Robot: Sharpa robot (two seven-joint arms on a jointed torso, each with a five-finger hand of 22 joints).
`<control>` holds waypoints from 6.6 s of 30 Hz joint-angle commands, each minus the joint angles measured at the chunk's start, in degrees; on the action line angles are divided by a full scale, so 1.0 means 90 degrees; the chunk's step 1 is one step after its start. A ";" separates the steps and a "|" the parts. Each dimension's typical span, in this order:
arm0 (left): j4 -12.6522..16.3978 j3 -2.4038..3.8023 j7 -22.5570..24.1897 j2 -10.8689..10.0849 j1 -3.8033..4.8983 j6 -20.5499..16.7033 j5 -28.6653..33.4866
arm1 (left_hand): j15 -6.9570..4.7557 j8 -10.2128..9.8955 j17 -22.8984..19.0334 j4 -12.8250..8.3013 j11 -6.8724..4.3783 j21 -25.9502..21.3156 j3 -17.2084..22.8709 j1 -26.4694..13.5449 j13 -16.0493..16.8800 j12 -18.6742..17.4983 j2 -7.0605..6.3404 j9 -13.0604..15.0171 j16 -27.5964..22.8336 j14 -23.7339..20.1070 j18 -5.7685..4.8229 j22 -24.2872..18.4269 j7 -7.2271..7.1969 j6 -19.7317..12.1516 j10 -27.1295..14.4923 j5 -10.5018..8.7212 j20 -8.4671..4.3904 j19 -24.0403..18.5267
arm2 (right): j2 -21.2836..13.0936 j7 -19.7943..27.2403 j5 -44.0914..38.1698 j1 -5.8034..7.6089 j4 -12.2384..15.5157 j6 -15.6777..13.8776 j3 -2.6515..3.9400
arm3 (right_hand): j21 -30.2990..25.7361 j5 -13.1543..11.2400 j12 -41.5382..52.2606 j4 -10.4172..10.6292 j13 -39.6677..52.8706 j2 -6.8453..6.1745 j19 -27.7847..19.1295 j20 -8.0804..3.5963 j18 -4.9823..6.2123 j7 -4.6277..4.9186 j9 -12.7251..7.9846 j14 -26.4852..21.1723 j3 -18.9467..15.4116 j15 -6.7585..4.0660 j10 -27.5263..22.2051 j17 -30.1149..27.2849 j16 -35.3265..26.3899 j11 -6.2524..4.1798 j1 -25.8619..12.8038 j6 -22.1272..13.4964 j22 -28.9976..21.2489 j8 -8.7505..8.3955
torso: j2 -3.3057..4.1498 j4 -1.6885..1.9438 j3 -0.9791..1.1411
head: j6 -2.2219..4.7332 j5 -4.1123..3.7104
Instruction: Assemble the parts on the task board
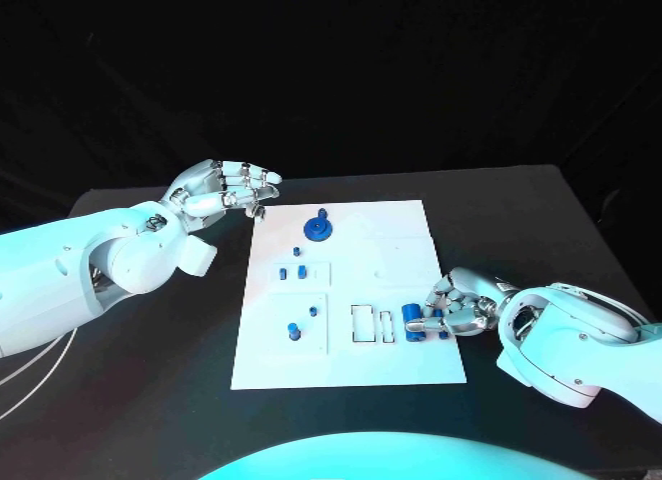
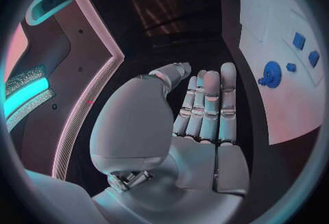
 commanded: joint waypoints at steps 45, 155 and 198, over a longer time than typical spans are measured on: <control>0.0022 0.0002 -0.0012 0.0001 -0.0009 0.0124 0.0031 | 0.0029 0.0056 0.0002 0.0060 0.0003 -0.0056 -0.0001 -0.0096 -0.0012 0.0046 0.0045 -0.0013 -0.0018 -0.0025 0.0097 -0.0022 0.0001 -0.0060 -0.0048 0.0033 0.0024 0.0012 | 0.0409 -0.0287 0.1116 0.0280 0.0242 -0.0857 0.0008 | 0.0027 0.1397 0.0023 -0.0035 0.1672 0.0280 0.0666 -0.0130 -0.0090 -0.0218 -0.0237 0.0687 0.0714 -0.0164 0.0649 0.1674 0.0021 -0.0210 0.1263 0.0557 0.1673 0.0129 | 0.0006 -0.0008 0.0008 | 0.0053 0.0033; 0.0056 -0.0009 0.0022 -0.0099 -0.0161 0.0137 0.0063 | 0.0031 0.0071 0.0003 0.0081 0.0003 -0.0066 0.0018 -0.0110 -0.0016 0.0059 0.0082 -0.0017 -0.0018 -0.0028 0.0098 -0.0031 0.0001 -0.0065 -0.0057 0.0039 0.0025 0.0016 | -0.0436 0.0138 -0.1001 -0.0295 -0.0065 -0.0289 0.0005 | 0.0027 0.0625 -0.0088 -0.0025 0.1601 0.0381 0.0666 -0.0090 -0.0090 -0.0185 -0.0016 0.0687 -0.0307 -0.0127 0.0587 0.1674 0.0021 -0.0174 0.0407 0.0378 0.1673 0.0454 | 0.0002 -0.0002 0.0000 | 0.0023 -0.0252; 0.0066 -0.0009 0.0004 -0.0145 -0.0161 0.0142 0.0068 | 0.0030 0.0096 0.0007 0.0091 0.0002 -0.0080 0.0038 -0.0122 -0.0022 0.0083 0.0098 -0.0025 -0.0015 -0.0030 0.0099 -0.0044 0.0001 -0.0079 -0.0074 0.0040 0.0026 0.0023 | -0.0069 -0.0186 -0.1175 -0.0582 -0.0105 -0.0421 0.0003 | 0.0027 0.1832 -0.0031 -0.0272 0.1644 -0.0278 0.0666 -0.0149 -0.0090 -0.0222 0.0413 0.0687 0.3152 -0.0182 0.0622 0.1674 0.0021 -0.0229 0.1792 0.0428 0.1673 0.0218 | 0.0001 -0.0006 -0.0001 | -0.0028 -0.0212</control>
